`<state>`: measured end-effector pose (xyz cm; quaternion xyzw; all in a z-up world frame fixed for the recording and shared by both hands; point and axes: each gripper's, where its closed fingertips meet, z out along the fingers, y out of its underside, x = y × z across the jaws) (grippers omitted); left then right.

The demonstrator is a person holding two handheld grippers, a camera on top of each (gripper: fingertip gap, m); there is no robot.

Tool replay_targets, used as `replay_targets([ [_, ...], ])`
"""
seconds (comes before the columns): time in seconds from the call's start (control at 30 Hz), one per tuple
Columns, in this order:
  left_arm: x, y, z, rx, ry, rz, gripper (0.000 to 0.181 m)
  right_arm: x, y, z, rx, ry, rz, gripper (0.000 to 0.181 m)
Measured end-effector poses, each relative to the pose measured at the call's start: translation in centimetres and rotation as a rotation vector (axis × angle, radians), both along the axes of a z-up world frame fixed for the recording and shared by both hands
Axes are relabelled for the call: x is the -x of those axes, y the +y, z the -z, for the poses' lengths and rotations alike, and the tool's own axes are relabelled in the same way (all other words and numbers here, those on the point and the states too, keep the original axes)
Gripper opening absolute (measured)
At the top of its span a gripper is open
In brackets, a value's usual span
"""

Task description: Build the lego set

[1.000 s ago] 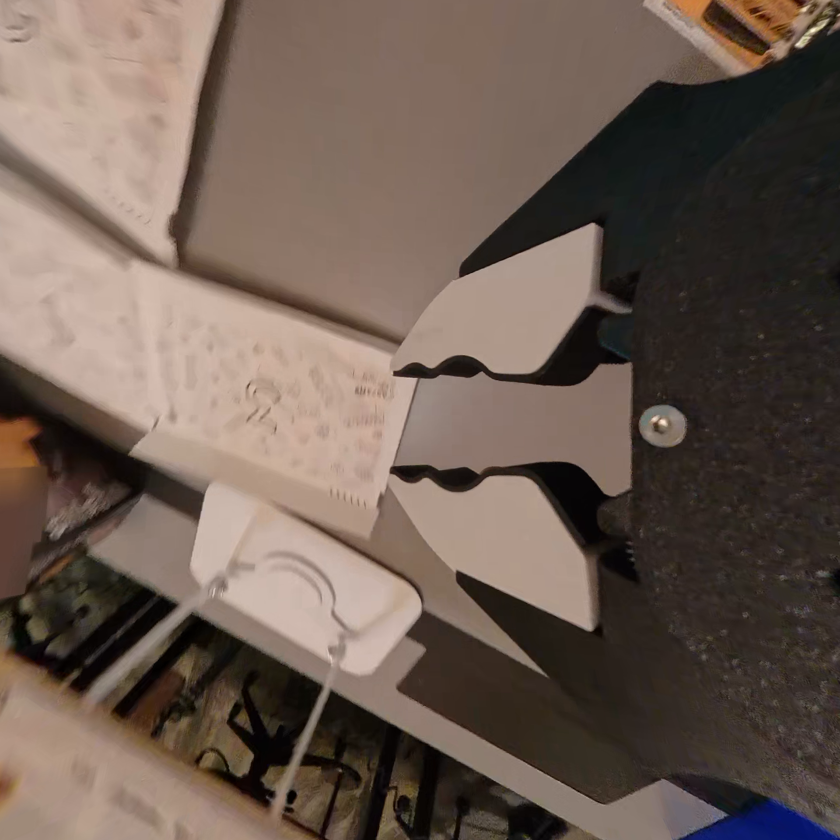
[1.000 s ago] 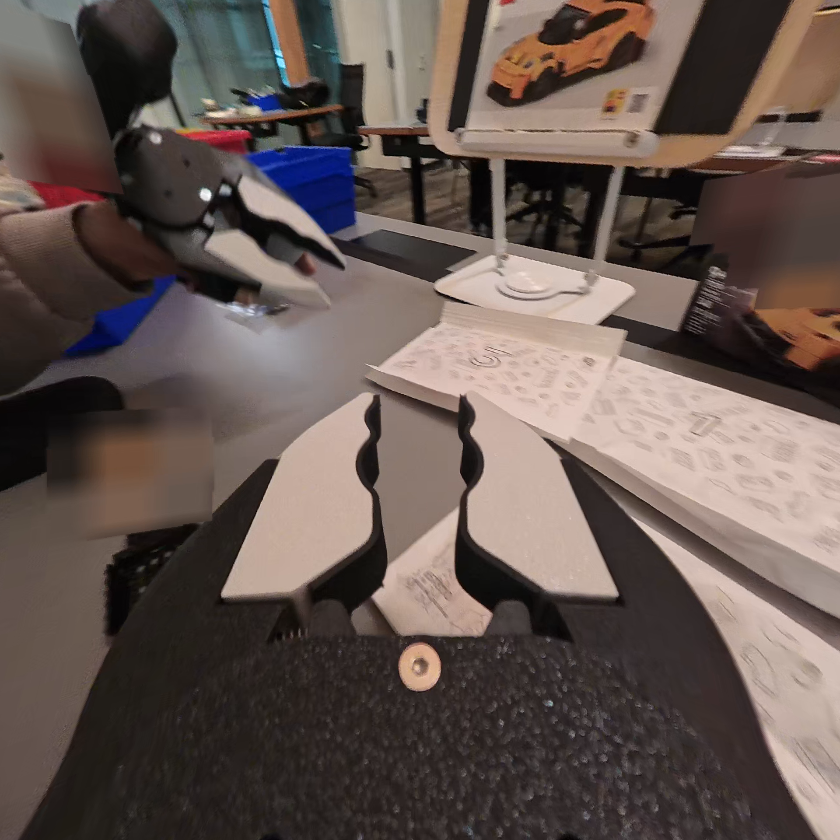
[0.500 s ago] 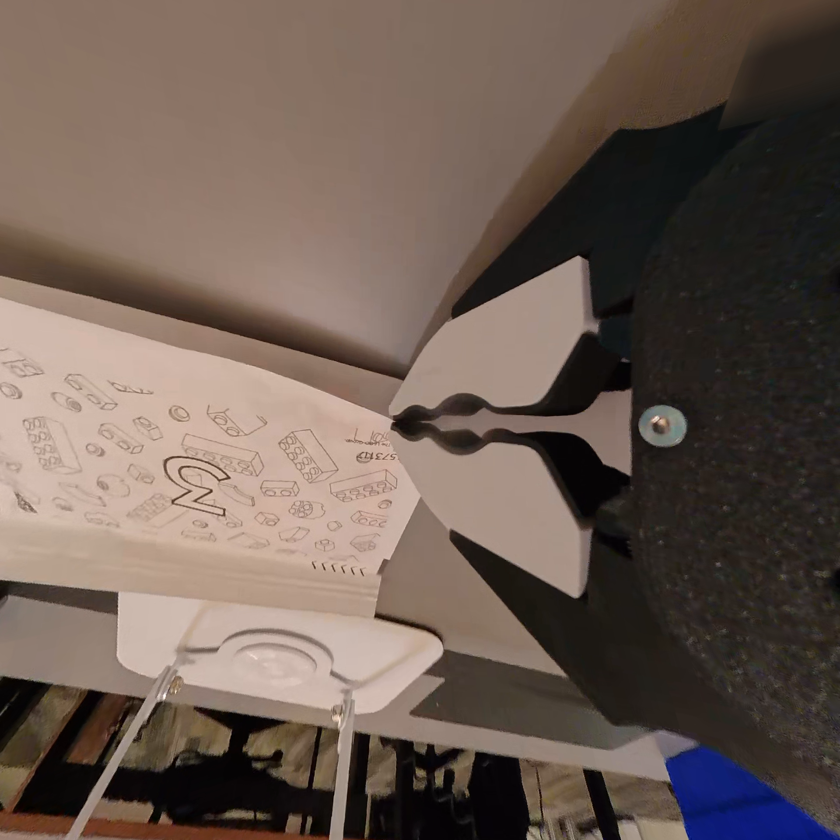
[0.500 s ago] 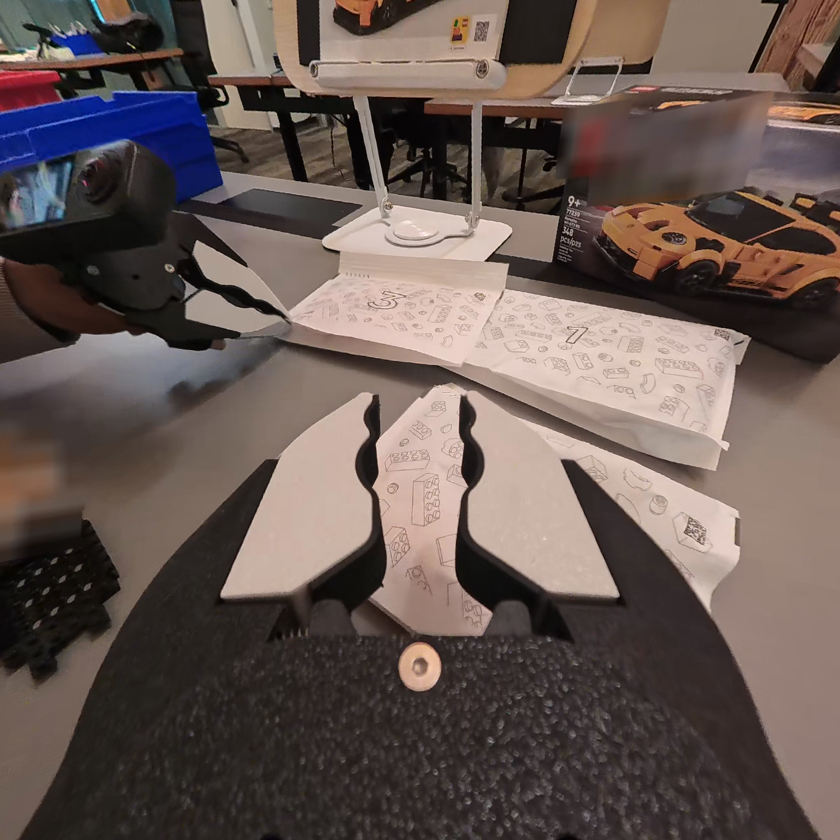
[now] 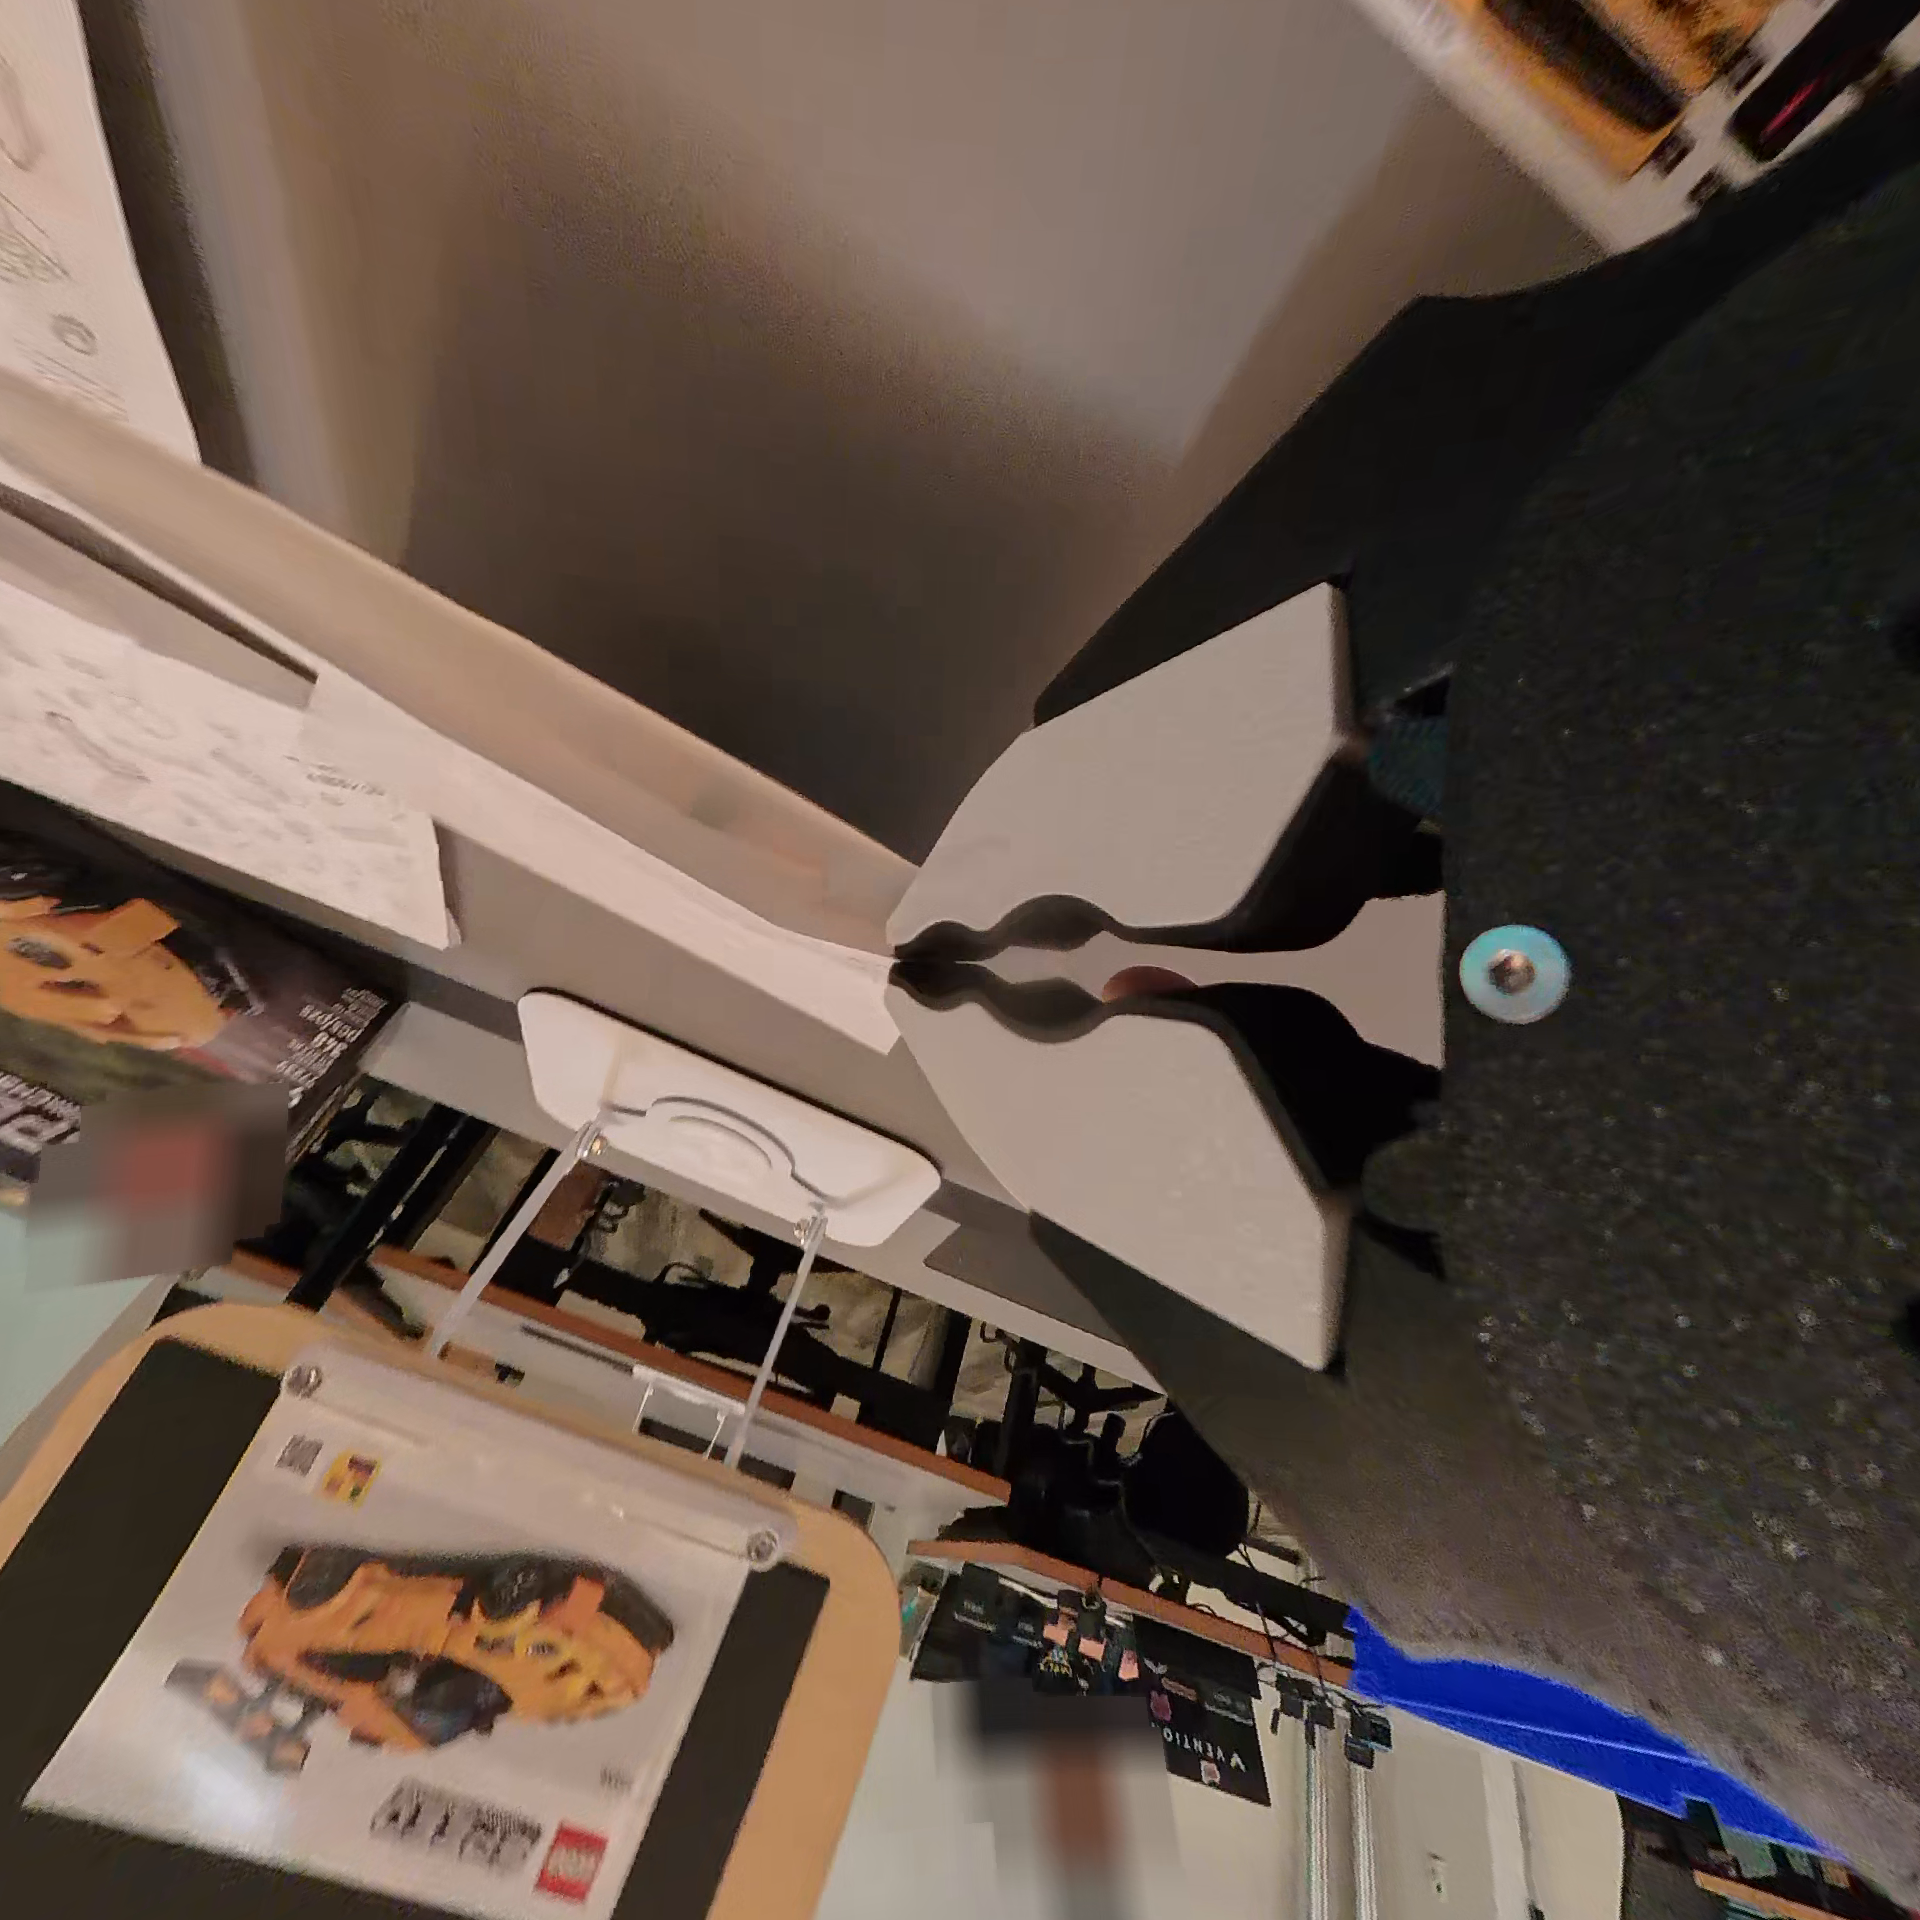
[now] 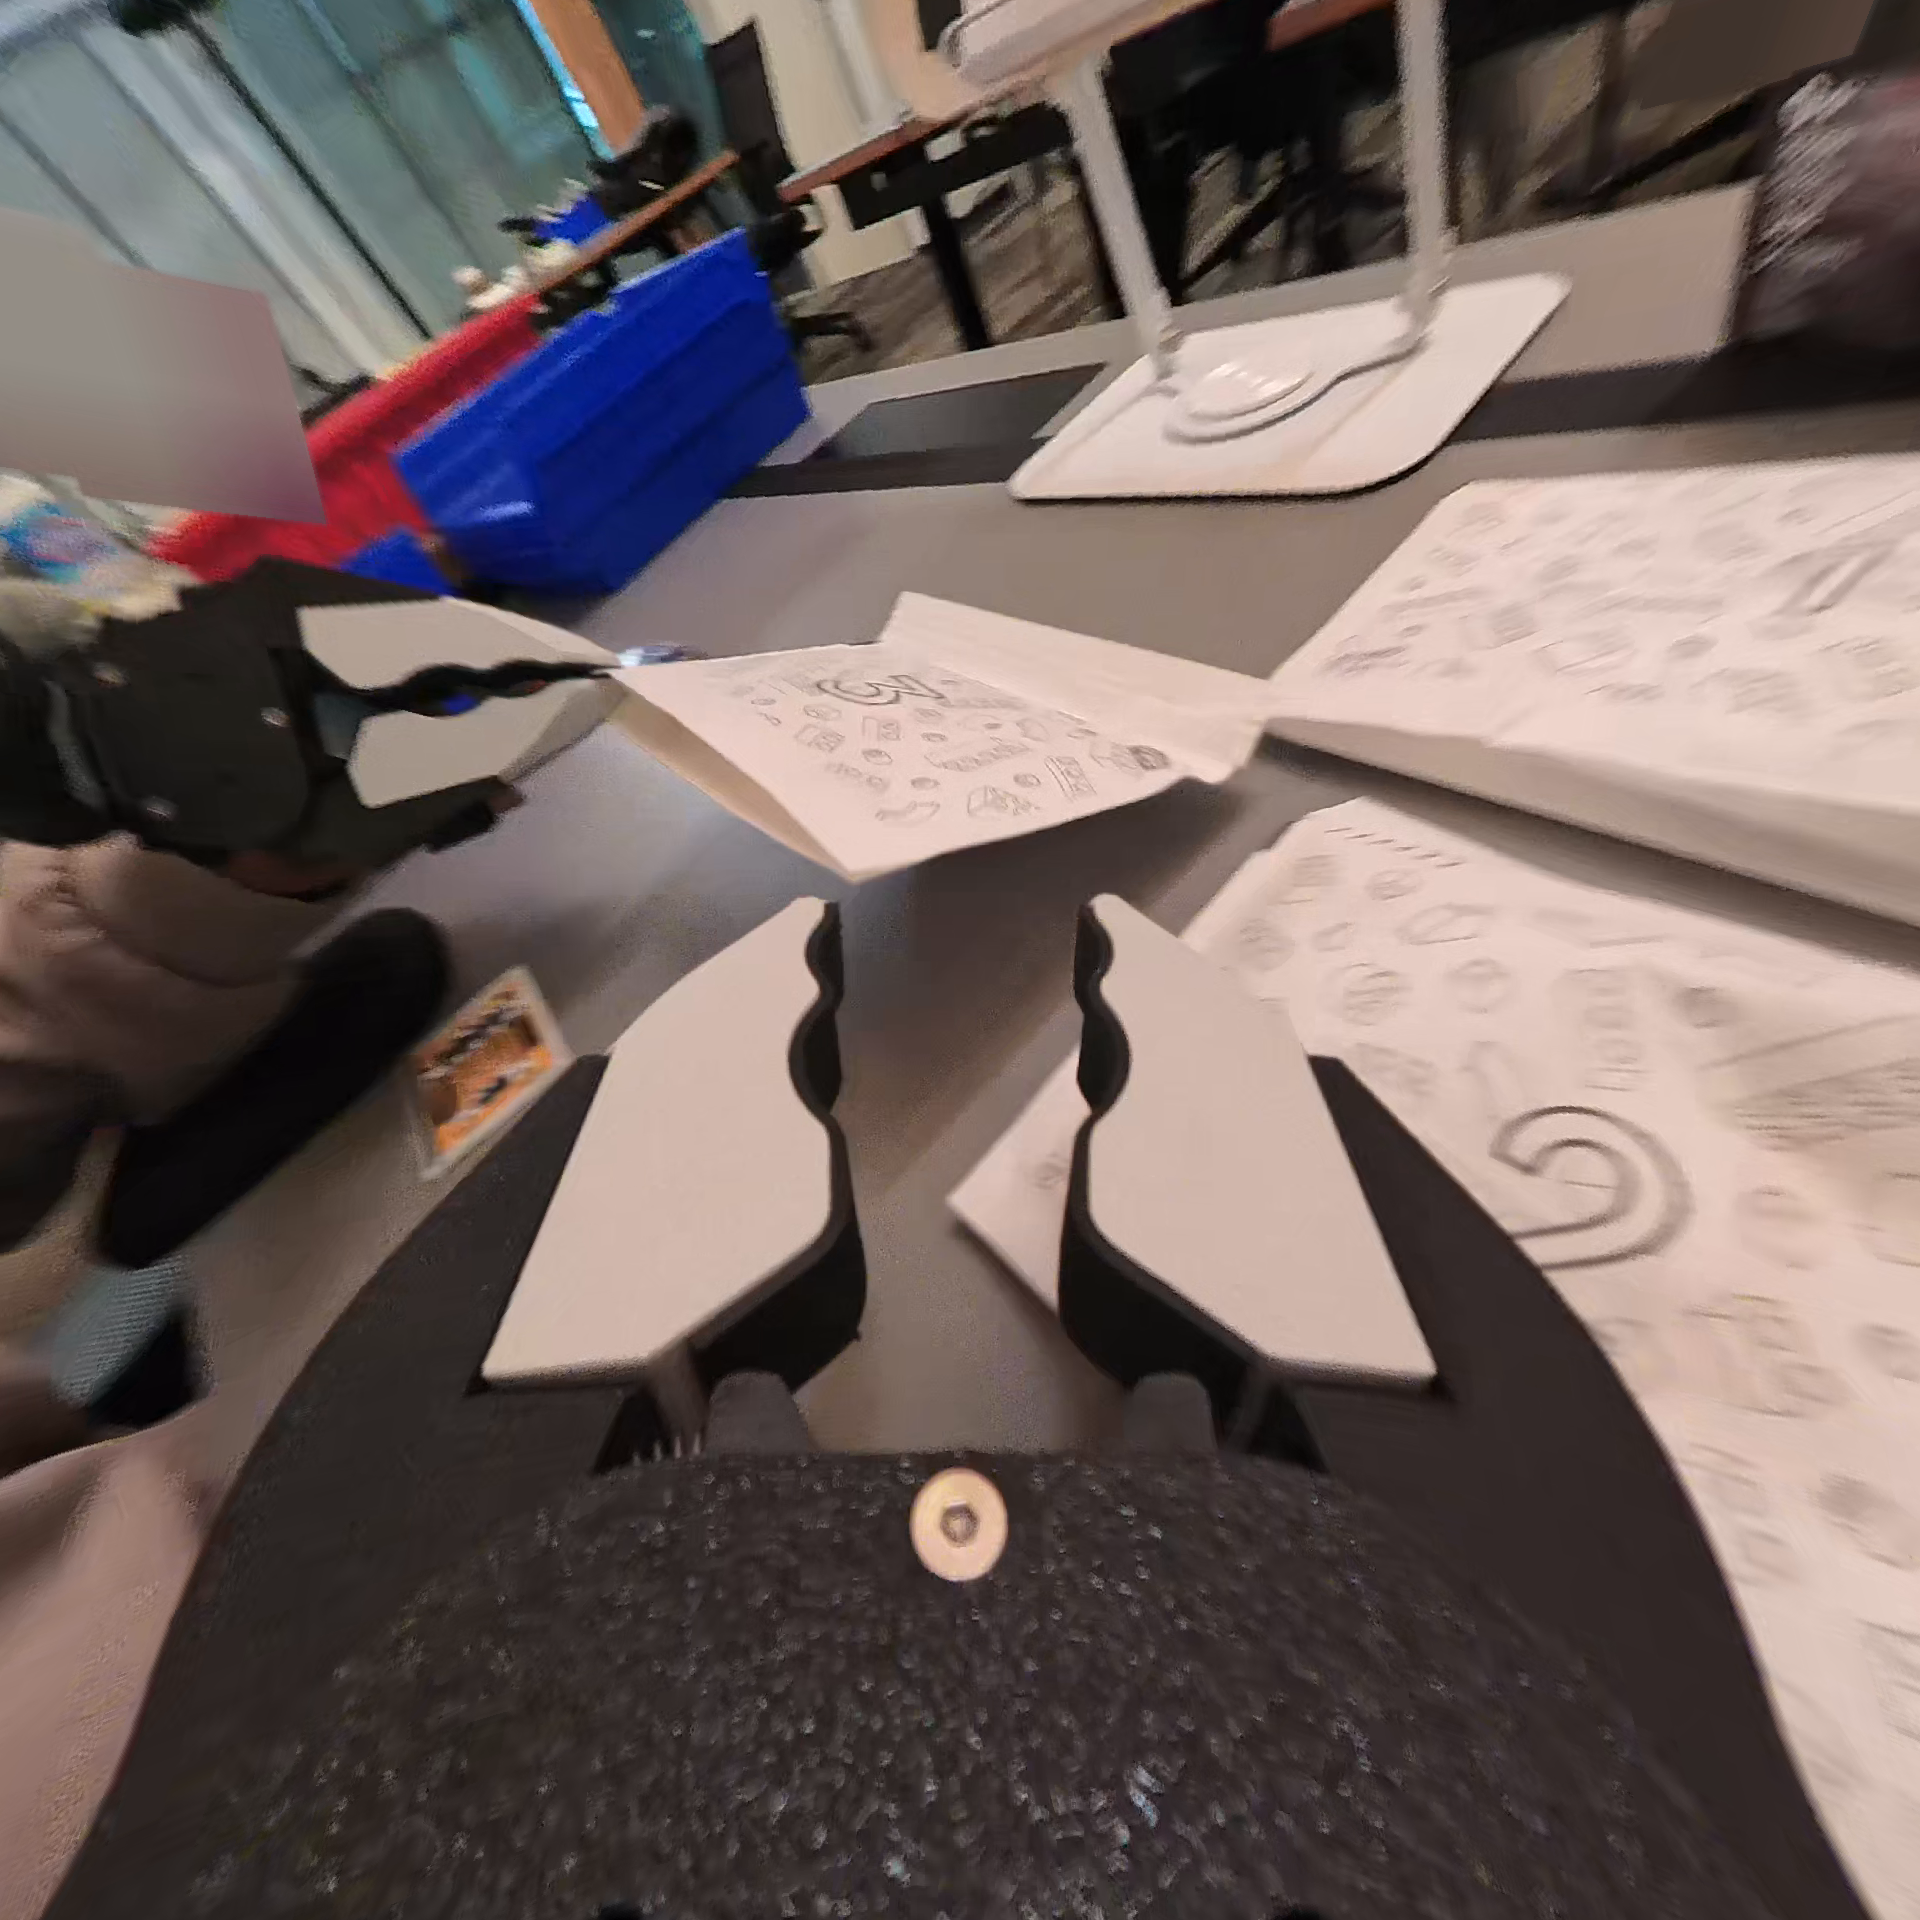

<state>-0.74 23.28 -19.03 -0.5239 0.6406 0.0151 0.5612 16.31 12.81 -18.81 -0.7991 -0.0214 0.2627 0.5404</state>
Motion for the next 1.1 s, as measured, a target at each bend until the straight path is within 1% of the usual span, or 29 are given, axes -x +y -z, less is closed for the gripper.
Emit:
replay_targets([
  [0.17, 2.3, -1.9, -1.3, -0.004, -0.112, -0.029, 0.001, 3.9, -1.0, 0.6, 0.107, 0.214, -0.146, 0.047],
  [0.27, 3.5, -2.3, -1.6, 0.009, -0.162, -0.049, 0.001, 6.0, -1.3, 1.2, 0.164, 0.297, -0.196, 0.049],
  [0.3, 3.7, -2.5, -1.5, 0.016, -0.179, -0.044, 0.001, 6.8, -1.4, 1.1, 0.175, 0.345, -0.218, 0.050],
  [0.37, 3.9, -3.2, -1.4, -0.005, -0.197, -0.014, 0.001, 8.2, -1.5, 0.2, 0.187, 0.516, -0.275, 0.051],
  [0.47, 4.0, -3.9, -1.5, -0.046, -0.220, 0.024, 0.001, 8.5, -0.5, -1.0, 0.192, 0.717, -0.282, 0.053],
  [0.53, 4.0, -4.4, -2.2, -0.055, -0.254, 0.053, 0.001, 8.4, 0.2, -1.2, 0.193, 0.781, -0.263, 0.050],
  [0.63, 4.3, -4.2, -2.5, -0.102, -0.250, 0.065, 0.001, 8.2, 0.6, -2.6, 0.180, 0.958, -0.305, 0.051],
  [0.77, 4.5, -4.8, -2.9, -0.141, -0.258, 0.107, 0.001, 7.6, 1.1, -2.7, 0.188, 0.980, -0.298, 0.054],
  [0.83, 4.4, -5.2, -3.0, -0.148, -0.270, 0.135, 0.001, 8.0, 1.3, -2.0, 0.226, 0.955, -0.302, 0.054],
  [0.9, 4.1, -6.1, -3.4, -0.142, -0.292, 0.180, 0.001, 8.7, 1.4, -1.1, 0.247, 0.865, -0.285, 0.033],
  [0.93, 4.2, -6.3, -3.6, -0.143, -0.304, 0.190, 0.001, 8.9, 1.4, -1.2, 0.230, 0.851, -0.292, 0.006],
  [0.97, 4.3, -6.4, -3.7, -0.126, -0.321, 0.202, 0.001, 8.8, 1.3, -1.6, 0.201, 0.841, -0.301, 0.000],
  [1.0, 4.3, -6.6, -3.7, -0.077, -0.342, 0.219, 0.001, 8.8, 1.2, -2.2, 0.158, 0.817, -0.325, 0.000],
  [1.07, 4.4, -6.9, -3.5, 0.110, -0.380, 0.246, 0.006, 8.9, 0.9, -3.1, 0.084, 0.711, -0.357, 0.000],
  [1.1, 4.6, -7.1, -3.5, 0.220, -0.414, 0.264, 0.017, 8.9, 0.6, -3.6, 0.039, 0.647, -0.379, 0.000],
])
